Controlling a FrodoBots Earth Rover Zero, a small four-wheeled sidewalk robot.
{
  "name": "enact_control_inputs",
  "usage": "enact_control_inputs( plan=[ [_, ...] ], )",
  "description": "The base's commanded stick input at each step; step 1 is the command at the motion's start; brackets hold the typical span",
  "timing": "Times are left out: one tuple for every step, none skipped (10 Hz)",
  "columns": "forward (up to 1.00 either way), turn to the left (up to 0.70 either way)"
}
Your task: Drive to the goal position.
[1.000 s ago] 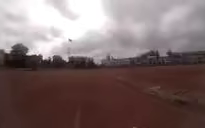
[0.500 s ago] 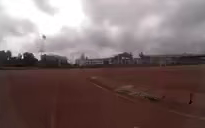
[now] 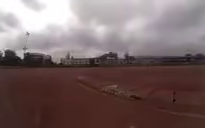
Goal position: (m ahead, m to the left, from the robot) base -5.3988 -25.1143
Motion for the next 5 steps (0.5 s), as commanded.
enact_control_inputs(
  plan=[
    [0.00,-0.70],
    [0.00,-0.70],
    [0.00,-0.70],
    [0.00,-0.70],
    [0.00,-0.70]
  ],
)
